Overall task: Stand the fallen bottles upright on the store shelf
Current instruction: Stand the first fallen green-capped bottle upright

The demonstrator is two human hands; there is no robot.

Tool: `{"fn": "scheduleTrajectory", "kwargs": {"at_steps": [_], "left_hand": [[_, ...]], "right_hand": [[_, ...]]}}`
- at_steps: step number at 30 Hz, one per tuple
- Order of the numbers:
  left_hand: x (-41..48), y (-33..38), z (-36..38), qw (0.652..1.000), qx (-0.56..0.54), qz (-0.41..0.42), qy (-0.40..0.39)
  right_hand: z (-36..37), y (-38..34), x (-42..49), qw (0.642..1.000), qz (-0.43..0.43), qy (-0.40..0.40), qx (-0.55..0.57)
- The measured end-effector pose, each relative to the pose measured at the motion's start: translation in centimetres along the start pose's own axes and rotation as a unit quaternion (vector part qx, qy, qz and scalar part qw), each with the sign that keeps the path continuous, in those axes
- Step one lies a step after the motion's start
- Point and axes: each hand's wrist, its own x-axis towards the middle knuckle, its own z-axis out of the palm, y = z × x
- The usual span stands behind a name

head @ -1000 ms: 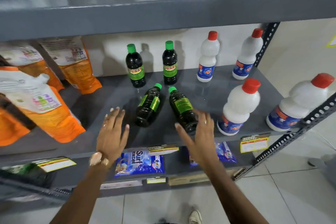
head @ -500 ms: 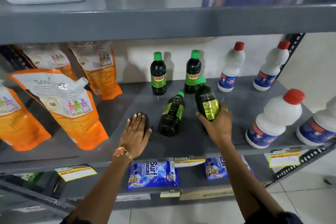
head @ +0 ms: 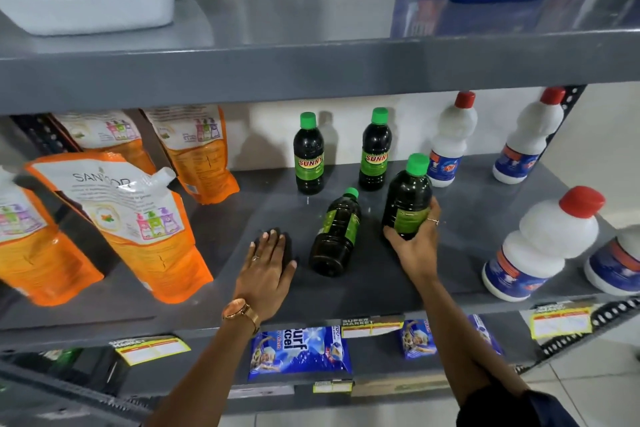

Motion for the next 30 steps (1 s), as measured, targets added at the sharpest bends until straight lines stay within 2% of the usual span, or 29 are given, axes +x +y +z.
{"fn": "scheduleTrajectory", "kwargs": {"at_steps": [7, 10, 12, 15, 19, 30], "left_hand": [[-0.1, 0.0, -0.1, 1.000, 0.001, 0.003, -0.004], [0.0, 0.0, -0.1, 1.000, 0.000, 0.004, -0.004], [0.0, -0.1, 0.0, 1.000, 0.003, 0.003, -0.005], [0.0, -0.2, 0.0, 1.000, 0.006, 0.005, -0.007], [0.0, -0.1, 0.0, 1.000, 0.007, 0.004, -0.007], [-0.2, 0.3, -0.6, 1.000, 0.002, -0.001, -0.012]], "right_hand": [[0.0, 0.0, -0.5, 0.998, 0.015, 0.041, -0.035], [0.7, -0.4, -0.3, 0.993, 0.032, 0.066, -0.095], [0.8, -0.2, -0.4, 0.994, 0.015, 0.048, -0.092], [0.2, 0.3, -0.8, 1.000, 0.007, 0.014, -0.021], [0.1, -0.1, -1.0, 1.000, 0.016, 0.024, -0.009], [-0.5, 0.1, -1.1, 0.998, 0.016, -0.005, -0.056]]}}
